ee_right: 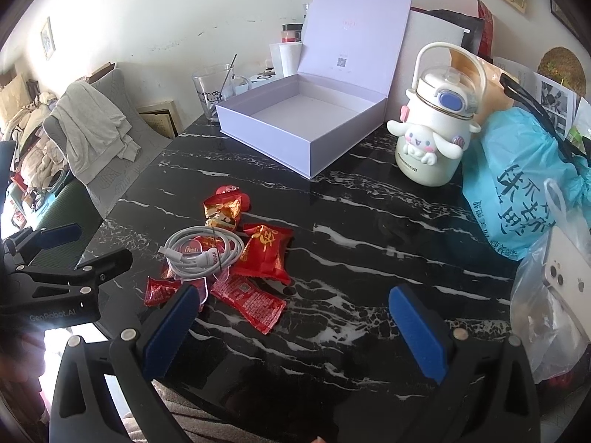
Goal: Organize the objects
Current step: 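Move the right tool toward the pile of red candies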
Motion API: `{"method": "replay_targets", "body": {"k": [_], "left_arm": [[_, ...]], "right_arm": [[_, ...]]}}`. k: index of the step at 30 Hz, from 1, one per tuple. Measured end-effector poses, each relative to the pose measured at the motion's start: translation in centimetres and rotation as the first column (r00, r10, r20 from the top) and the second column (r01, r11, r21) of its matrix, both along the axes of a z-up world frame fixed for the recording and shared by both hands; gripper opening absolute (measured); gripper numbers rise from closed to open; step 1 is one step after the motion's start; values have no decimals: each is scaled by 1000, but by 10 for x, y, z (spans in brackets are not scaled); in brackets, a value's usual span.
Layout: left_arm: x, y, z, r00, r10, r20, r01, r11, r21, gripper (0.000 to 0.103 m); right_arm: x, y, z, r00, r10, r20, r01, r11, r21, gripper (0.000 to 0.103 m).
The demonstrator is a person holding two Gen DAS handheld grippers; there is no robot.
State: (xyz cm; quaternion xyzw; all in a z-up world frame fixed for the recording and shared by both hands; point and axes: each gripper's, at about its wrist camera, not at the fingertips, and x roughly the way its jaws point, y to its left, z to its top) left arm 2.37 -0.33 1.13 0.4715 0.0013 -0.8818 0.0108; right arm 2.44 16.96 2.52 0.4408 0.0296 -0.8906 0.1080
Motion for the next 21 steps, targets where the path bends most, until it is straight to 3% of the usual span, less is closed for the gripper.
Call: {"method": "replay_targets", "body": {"k": [21], "left_arm": [[18, 6, -2, 1000, -22, -14, 22, 1000, 5, 98]], "right_arm": [[19, 1, -11, 1000, 18, 1, -18, 1000, -13, 103]]}}
